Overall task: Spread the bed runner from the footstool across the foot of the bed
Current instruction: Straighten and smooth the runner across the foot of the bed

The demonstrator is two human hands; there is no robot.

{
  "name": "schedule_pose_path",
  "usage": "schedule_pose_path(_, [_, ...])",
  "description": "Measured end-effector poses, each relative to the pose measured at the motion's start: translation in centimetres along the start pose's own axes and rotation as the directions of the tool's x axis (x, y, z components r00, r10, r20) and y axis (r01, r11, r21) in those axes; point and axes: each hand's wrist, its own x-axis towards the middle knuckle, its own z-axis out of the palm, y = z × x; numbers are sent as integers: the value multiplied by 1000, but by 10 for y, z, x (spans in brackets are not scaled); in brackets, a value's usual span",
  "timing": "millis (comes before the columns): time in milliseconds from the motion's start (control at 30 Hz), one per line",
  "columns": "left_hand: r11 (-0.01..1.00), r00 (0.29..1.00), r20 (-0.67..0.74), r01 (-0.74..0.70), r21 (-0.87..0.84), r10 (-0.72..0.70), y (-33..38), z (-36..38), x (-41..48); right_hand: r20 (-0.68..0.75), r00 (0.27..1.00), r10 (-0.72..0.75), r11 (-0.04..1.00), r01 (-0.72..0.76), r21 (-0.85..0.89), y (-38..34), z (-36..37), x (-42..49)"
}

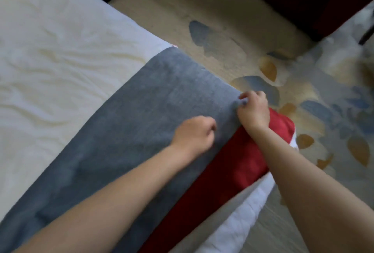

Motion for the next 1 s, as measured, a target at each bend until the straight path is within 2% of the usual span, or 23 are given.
schedule_pose_path(100, [971, 957, -186, 236, 44, -224, -71, -50, 7, 88, 969, -233, 972, 229, 48, -61, 28, 10])
schedule_pose_path(233, [882, 830, -367, 468, 53, -419, -153, -98, -5, 193, 857, -478, 878, 474, 69, -149, 70, 19])
schedule_pose_path(300, [805, 775, -347, 587, 87, -528, -185, -112, -18, 276, 773, -572, 813, 578, 66, -189, 92, 19])
schedule_pose_path(367, [731, 736, -250, 670, 129, -630, -208, -120, -30, 391, 676, -624, 751, 658, 60, -221, 108, 16])
schedule_pose_path(467, [691, 702, -72, 711, 130, -709, -231, -127, -44, 597, 519, -612, 627, 778, -34, -250, 124, 12])
schedule_pose_path(533, [658, 656, 43, 753, 23, -753, -240, -133, -52, 654, 498, -569, 621, 782, -55, -261, 129, 11])
schedule_pose_path(600, [560, 591, 194, 806, -193, -783, -245, -137, -61, 672, 515, -532, 653, 755, -61, -268, 132, 14])
schedule_pose_path(667, [548, 595, 304, 804, -230, -744, -246, -140, -70, 705, 498, -505, 629, 772, -94, -277, 134, 19])
schedule_pose_path(733, [562, 614, 369, 788, -250, -697, -247, -141, -76, 771, 439, -460, 618, 782, -77, -289, 135, 19])
schedule_pose_path(800, [580, 642, 344, 767, -275, -685, -249, -142, -80, 847, 345, -405, 650, 760, 1, -300, 137, 14])
schedule_pose_path(867, [624, 678, 228, 734, -269, -699, -254, -142, -84, 895, 280, -346, 661, 750, 22, -310, 138, 8])
schedule_pose_path(933, [645, 695, 100, 703, -299, -712, -262, -141, -88, 898, 287, -334, 635, 772, -11, -318, 140, 3])
schedule_pose_path(1000, [652, 683, -23, 686, -322, -730, -268, -139, -89, 854, 353, -383, 603, 795, -58, -320, 144, -1])
